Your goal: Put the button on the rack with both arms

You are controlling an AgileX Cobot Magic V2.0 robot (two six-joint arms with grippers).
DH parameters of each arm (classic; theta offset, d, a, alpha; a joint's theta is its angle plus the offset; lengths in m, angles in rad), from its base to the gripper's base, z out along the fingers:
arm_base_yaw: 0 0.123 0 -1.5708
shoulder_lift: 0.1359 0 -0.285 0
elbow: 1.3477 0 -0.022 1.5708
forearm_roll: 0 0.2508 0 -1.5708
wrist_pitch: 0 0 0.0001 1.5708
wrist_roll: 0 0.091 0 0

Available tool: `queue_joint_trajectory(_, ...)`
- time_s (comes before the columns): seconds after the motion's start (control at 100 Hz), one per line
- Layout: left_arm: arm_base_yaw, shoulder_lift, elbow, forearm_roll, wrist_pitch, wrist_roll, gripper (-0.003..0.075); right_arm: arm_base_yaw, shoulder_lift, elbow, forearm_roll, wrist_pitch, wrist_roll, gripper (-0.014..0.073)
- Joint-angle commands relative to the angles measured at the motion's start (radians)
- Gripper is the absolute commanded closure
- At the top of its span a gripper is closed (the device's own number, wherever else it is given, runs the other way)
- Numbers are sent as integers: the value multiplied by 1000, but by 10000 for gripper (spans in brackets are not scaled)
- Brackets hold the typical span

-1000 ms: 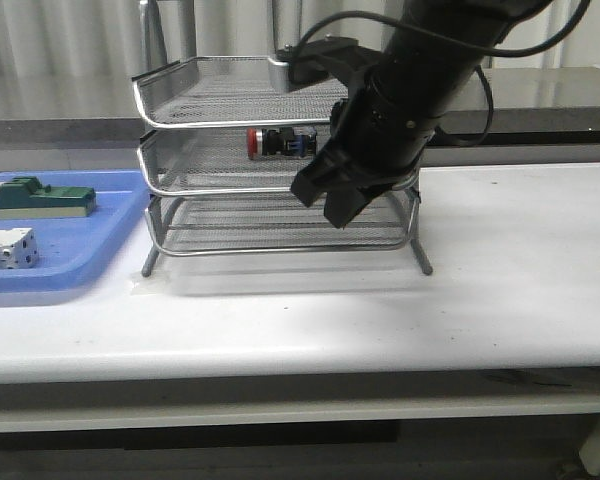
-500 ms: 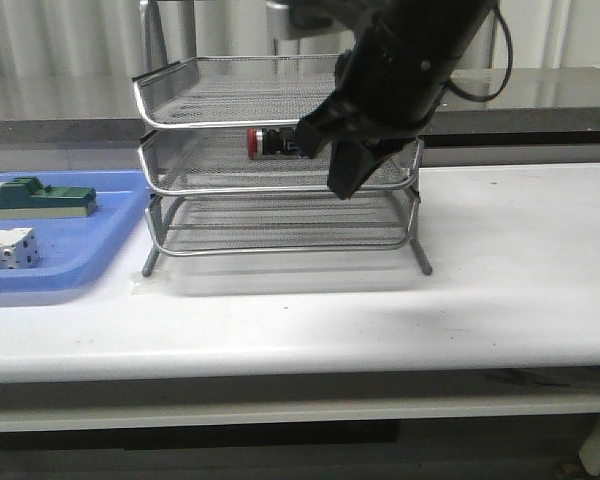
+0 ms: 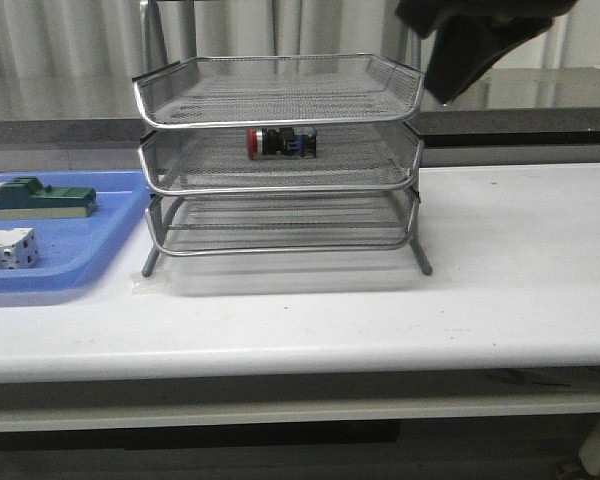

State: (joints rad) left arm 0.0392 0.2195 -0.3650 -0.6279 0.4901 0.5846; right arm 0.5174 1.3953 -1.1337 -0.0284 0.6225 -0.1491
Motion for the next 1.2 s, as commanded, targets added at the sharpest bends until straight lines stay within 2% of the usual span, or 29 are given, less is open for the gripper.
queue_joint_trajectory(0.0,2,9,-27,-31,-65,-3,741,-5,-117,22,-117,-41,104,655)
queue_joint_trajectory(0.22,2,9,-27,-31,-65,-3,741,-5,-320,122,-338,6,327,655)
queue_joint_trajectory(0.38,2,9,-27,-31,-65,-3,741,-5,-445,177,-414,86,401,655)
queue_joint_trajectory(0.56,2,9,-27,-31,-65,-3,741,-5,-578,232,-419,140,457,655)
queue_joint_trajectory(0.81,2,9,-27,-31,-65,-3,741,-5,-727,246,-419,153,456,655)
queue_joint_trajectory(1.19,2,9,-27,-31,-65,-3,741,-5,-767,246,-419,155,456,655)
